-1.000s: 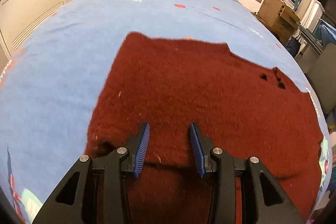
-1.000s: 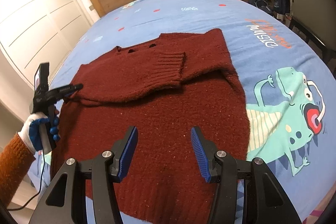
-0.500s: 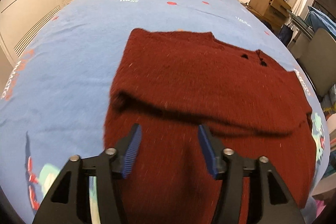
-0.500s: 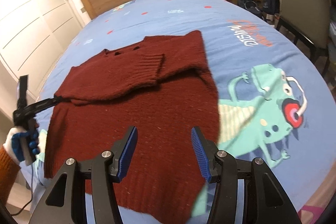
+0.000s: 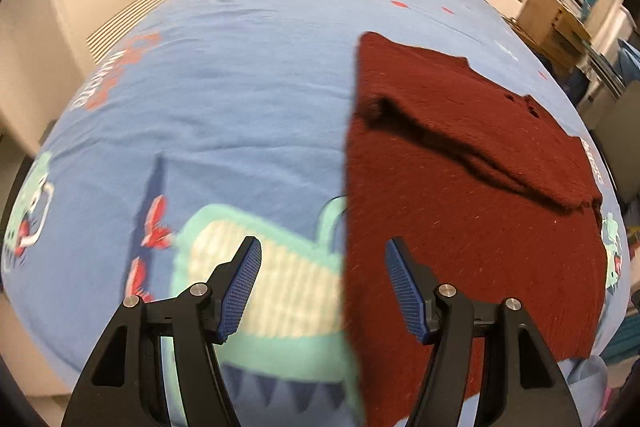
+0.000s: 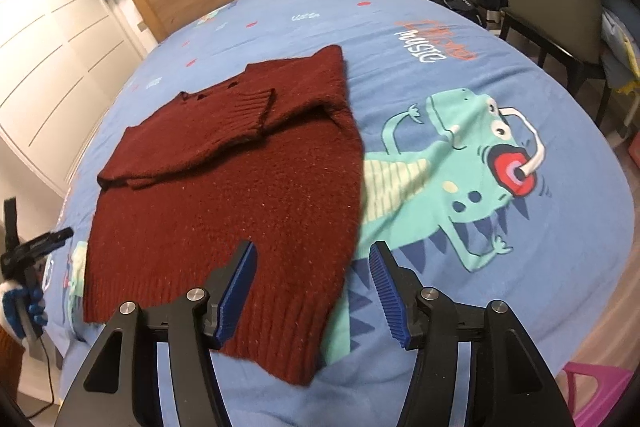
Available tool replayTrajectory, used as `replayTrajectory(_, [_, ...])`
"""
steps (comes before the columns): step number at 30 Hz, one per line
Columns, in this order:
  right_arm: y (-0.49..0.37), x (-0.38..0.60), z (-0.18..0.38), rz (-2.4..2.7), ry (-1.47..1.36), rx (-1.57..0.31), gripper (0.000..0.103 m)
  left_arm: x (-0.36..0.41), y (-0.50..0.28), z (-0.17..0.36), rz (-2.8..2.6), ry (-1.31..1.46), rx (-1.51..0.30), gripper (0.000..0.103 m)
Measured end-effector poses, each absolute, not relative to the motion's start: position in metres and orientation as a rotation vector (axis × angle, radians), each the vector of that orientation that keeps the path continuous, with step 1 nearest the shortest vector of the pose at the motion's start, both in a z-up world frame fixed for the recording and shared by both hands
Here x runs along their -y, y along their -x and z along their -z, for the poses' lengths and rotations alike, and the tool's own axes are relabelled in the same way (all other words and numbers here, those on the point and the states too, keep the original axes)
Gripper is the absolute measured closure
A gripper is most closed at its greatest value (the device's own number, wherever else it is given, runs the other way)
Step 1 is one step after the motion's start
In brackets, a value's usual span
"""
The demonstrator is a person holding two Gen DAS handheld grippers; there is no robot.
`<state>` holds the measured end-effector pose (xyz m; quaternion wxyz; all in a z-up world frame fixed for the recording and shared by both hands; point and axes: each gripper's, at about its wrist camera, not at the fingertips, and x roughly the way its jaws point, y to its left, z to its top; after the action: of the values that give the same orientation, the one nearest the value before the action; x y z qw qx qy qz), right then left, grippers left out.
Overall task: Fold small clothes
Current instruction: 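Grasp the sweater side edge with the left gripper and fold it inward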
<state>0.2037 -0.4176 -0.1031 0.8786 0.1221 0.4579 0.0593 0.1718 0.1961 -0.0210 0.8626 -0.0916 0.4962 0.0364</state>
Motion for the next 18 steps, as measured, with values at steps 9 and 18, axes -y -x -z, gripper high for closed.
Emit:
replayTrajectory(9, [-0.183,0.423,0.094,-0.128,-0.273,-0.943,0.031,-0.200,-0.121,0.002,-0.128,0.212,-0.996,0.039])
replayTrajectory(18, [-0.162,0.415,0.105,-0.125,-0.281,-0.991,0.027,-0.178,-0.083,0.017,-0.095,0.214,-1.017,0.038])
